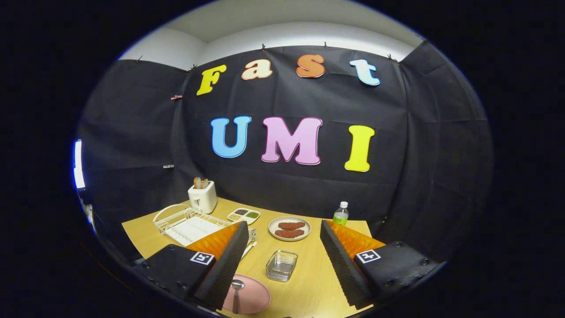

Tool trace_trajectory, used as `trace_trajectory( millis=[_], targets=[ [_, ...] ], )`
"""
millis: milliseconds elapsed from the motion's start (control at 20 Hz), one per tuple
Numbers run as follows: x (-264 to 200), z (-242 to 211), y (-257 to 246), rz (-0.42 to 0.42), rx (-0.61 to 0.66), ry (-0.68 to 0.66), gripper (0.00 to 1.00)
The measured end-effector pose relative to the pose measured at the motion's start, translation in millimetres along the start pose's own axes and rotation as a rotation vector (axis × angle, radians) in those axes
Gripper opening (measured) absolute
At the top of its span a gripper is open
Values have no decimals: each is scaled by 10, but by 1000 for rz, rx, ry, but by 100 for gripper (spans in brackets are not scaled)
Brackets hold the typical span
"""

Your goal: Take the plate from the dish rack, then take the spoon from the basket and place it into the plate.

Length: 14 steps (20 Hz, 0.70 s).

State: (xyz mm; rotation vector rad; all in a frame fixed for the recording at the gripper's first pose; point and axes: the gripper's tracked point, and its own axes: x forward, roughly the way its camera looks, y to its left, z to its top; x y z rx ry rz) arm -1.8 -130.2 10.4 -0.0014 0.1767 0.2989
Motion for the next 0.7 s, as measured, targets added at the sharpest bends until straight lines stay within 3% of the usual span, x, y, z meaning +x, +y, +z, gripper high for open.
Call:
trace_trajectory(
  millis=[400,700],
  targets=[
    [-286,-39,-382,-253,53,11,99],
    [-98,139,-25,-297,85,-45,98]
  ],
)
